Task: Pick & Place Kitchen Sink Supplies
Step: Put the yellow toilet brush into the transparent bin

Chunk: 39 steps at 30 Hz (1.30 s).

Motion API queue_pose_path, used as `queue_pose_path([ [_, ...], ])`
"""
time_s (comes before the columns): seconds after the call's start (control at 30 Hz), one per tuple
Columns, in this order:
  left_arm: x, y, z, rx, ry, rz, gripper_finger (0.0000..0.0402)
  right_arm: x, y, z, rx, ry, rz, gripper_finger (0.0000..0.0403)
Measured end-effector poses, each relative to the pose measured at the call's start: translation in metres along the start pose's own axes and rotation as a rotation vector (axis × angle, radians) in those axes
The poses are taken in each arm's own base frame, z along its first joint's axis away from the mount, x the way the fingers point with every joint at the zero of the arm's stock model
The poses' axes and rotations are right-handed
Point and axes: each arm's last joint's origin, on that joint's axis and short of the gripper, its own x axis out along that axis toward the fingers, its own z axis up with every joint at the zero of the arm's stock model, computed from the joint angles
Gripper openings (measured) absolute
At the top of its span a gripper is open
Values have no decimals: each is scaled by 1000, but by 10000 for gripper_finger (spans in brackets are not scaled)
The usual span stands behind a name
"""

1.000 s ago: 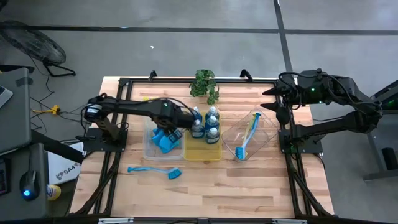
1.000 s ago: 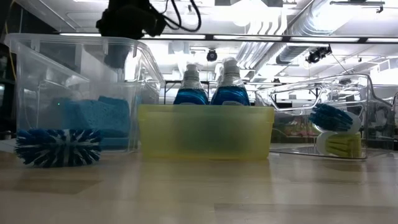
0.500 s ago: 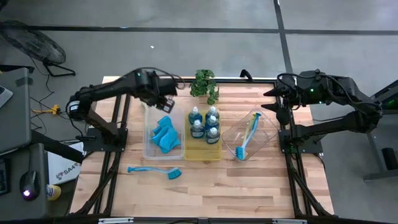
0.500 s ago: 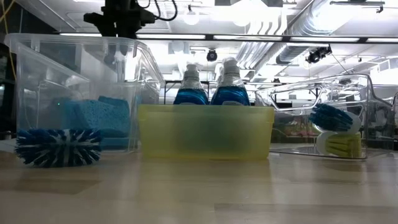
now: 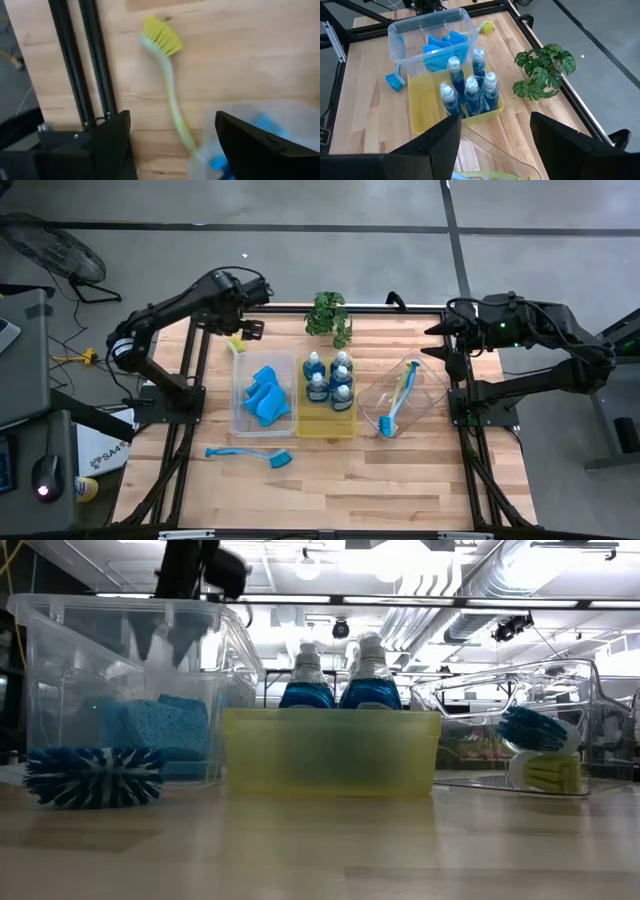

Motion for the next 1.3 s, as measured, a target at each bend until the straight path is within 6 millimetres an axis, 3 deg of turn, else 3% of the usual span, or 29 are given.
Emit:
queue_pose_path([
  [0.27,73,10,17,-74,120,-111,287,0,-1,-1,4,13,-14,232],
  [0.7,139,29,21,-288,160,-219,287,0,-2,-2,60,12,-60,232],
  [1.3,179,33,7,-369,107,-214,287,0,-4,-2,84,-4,-137,232],
])
